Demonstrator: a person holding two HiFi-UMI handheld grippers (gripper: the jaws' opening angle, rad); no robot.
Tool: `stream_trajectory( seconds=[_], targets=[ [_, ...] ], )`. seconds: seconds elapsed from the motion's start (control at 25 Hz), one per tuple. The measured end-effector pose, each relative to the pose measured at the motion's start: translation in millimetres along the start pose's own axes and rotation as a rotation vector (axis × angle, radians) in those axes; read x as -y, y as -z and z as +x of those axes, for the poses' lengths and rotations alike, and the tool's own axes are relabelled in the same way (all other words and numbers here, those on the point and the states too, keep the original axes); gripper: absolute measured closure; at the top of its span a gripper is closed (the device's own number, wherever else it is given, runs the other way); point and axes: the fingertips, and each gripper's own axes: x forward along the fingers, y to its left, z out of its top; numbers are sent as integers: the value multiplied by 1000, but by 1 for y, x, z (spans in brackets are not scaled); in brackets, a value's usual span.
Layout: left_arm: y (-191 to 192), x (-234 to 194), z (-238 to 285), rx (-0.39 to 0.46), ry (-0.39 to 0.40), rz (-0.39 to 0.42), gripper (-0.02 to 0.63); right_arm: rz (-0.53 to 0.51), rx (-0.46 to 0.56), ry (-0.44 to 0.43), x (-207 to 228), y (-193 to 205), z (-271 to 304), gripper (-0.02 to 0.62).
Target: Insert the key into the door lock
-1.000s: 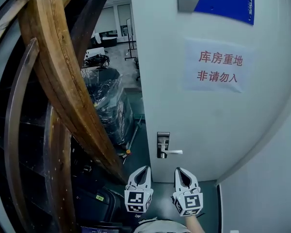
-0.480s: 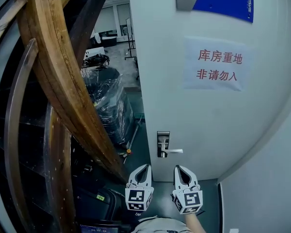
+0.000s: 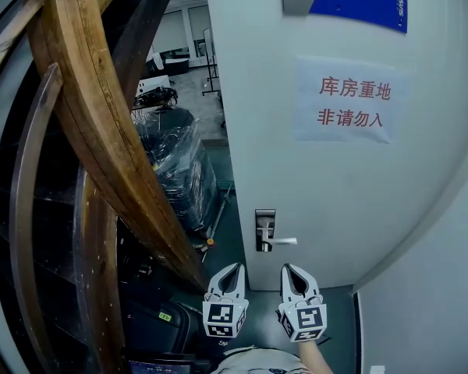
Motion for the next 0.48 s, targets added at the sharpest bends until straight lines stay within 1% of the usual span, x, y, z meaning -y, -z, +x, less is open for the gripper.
stream_trajectory(
  seconds=[0.24, 0.48],
  targets=[
    [2, -1, -1, -8, -1, 6, 601, 44, -14, -10, -2, 0, 2, 589],
    [3, 1, 1, -6, 9, 7, 601, 15, -1, -24, -7, -7, 5, 589]
  ],
)
